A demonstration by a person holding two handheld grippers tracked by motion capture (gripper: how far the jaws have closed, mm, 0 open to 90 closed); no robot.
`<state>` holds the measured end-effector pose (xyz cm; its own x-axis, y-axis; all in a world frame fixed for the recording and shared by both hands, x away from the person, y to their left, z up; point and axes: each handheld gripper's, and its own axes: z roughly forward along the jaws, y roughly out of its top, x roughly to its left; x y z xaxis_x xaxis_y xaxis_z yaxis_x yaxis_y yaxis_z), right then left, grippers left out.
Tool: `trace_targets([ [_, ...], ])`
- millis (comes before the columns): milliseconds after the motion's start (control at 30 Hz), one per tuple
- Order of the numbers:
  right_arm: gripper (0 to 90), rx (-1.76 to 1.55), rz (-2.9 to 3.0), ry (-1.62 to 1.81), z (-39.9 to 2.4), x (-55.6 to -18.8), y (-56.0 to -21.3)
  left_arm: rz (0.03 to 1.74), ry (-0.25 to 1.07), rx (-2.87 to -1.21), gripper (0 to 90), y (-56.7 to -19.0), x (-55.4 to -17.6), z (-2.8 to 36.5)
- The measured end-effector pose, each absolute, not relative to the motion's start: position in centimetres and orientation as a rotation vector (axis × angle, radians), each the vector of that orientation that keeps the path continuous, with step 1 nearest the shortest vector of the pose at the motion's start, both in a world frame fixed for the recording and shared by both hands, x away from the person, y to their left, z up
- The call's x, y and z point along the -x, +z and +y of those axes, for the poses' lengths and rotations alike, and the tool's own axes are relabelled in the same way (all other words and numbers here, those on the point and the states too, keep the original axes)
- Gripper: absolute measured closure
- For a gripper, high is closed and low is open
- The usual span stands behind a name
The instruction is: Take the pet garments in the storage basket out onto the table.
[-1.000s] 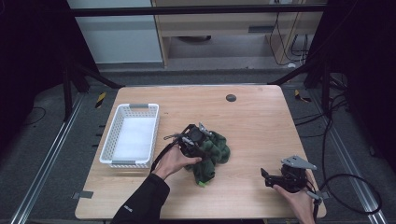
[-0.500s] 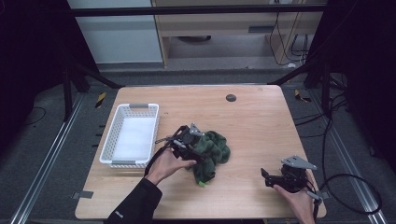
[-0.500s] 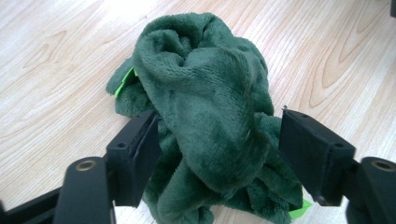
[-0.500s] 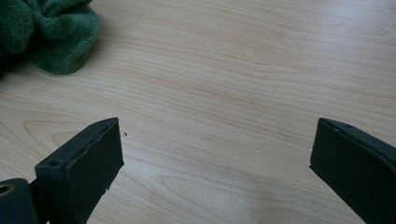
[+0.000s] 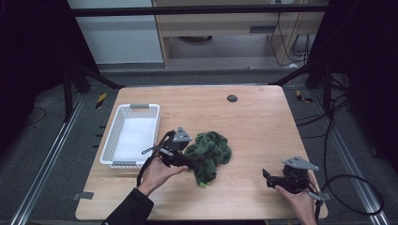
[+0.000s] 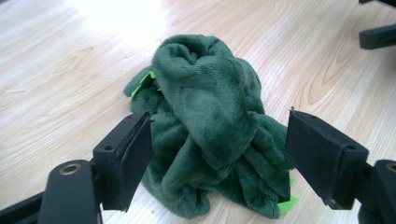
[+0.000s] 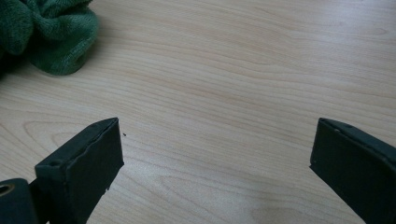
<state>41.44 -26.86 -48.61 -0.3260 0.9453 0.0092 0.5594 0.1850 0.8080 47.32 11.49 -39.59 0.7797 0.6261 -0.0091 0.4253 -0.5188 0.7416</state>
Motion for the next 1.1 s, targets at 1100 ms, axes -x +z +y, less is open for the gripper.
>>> trace_targets([
  [1100,2.3,-1.377,1.989,0.988,-26.3,-40.9,-48.9,0.971,0.446,-1.985,22.1,-45.3,-40.9,21.2],
])
